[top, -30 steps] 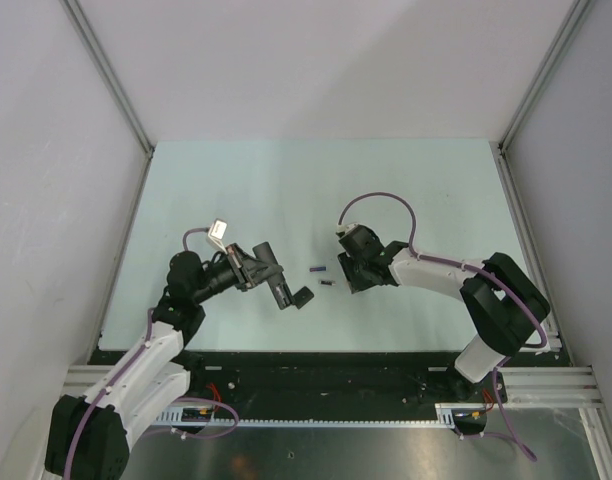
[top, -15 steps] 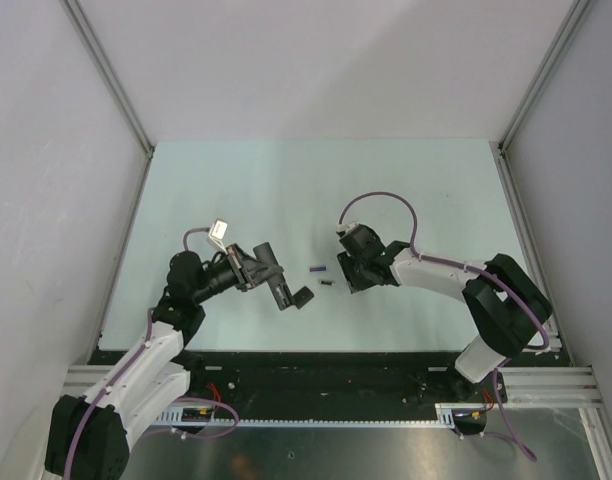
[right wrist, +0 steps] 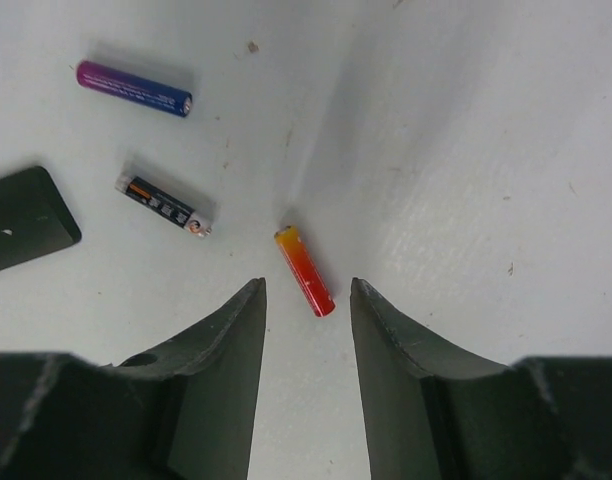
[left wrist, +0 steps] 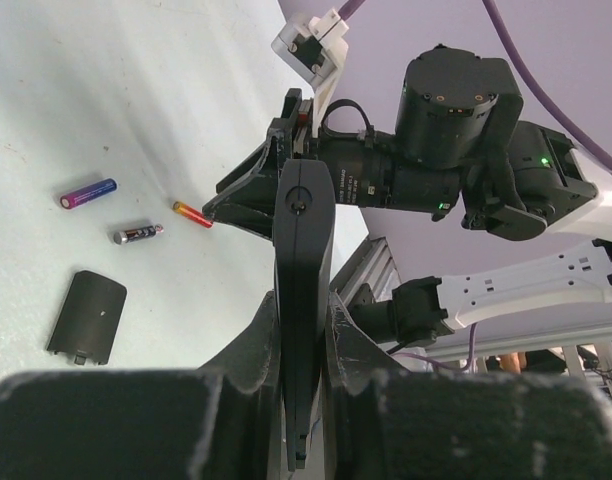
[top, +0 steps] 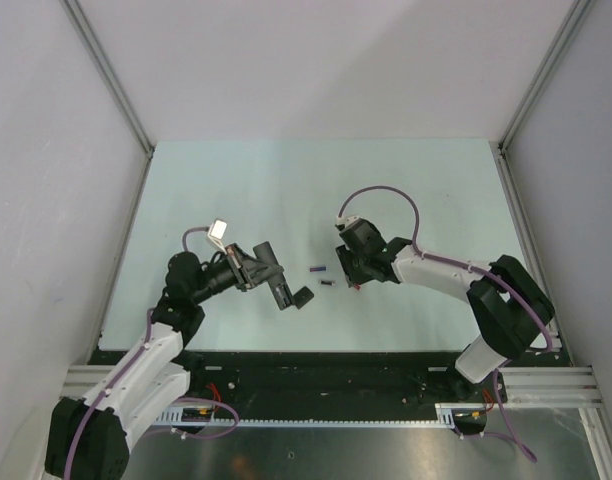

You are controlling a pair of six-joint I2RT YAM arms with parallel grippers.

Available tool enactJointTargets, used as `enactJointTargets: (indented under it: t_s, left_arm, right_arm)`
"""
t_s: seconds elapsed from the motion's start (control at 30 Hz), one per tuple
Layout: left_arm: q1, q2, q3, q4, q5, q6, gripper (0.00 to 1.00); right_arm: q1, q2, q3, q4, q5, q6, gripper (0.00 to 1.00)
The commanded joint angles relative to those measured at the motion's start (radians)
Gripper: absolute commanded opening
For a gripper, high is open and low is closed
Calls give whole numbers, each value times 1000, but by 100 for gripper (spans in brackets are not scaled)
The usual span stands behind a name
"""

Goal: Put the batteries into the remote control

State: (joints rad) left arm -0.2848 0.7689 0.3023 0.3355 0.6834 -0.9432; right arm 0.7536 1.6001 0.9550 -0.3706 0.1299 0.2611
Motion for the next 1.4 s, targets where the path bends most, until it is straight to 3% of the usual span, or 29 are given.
enactJointTargets:
  t_s: [0.0,0.37,0.87,1.07,1.2,1.37]
  left_arm:
    - [4,-34,1,59,22,-14,0]
    - [4,-57,-12,59,27,-14,0]
    - [6,-63,-15,59,21,-19,0]
    - [4,-56,-14,59,19,-20,0]
    - [4,-51,-6,59,18,-22,0]
    - [4,-48,-8,59,11,-16,0]
  right_arm:
    - [21,-37,47,42,8,-5,44]
    - [70,9,106,78,-38,-48,42]
    - [64,89,180,127,-1,23,39]
    - [61,92,182,128,11,30,39]
    - [47,72,177,44,66,44,38]
    - [46,-3,84,32,102,47,39]
